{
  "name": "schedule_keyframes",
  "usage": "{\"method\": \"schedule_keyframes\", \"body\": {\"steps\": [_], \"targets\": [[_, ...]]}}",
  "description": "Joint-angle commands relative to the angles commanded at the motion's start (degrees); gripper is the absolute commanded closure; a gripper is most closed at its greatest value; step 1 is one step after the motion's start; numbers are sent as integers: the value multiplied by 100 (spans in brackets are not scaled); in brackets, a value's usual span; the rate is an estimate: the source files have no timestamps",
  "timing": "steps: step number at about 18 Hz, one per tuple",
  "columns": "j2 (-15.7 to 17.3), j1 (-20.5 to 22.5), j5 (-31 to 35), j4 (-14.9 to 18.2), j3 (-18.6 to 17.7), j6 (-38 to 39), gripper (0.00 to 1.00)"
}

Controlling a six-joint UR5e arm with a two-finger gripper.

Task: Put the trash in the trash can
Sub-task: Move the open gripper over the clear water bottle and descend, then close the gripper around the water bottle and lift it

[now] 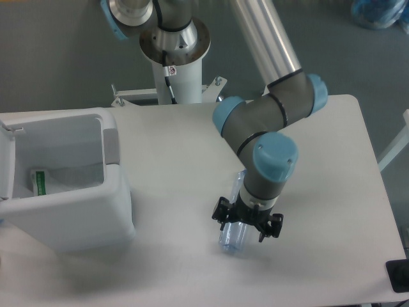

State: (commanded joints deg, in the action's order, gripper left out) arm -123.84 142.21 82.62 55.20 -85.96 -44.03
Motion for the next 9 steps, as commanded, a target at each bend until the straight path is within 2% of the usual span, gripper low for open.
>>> {"method": "schedule_keyframes", "body": {"steps": [6, 9], "targets": [[-105, -70, 26, -96, -35, 0, 0], [-132, -123, 88, -456, -175, 26, 0]]}}
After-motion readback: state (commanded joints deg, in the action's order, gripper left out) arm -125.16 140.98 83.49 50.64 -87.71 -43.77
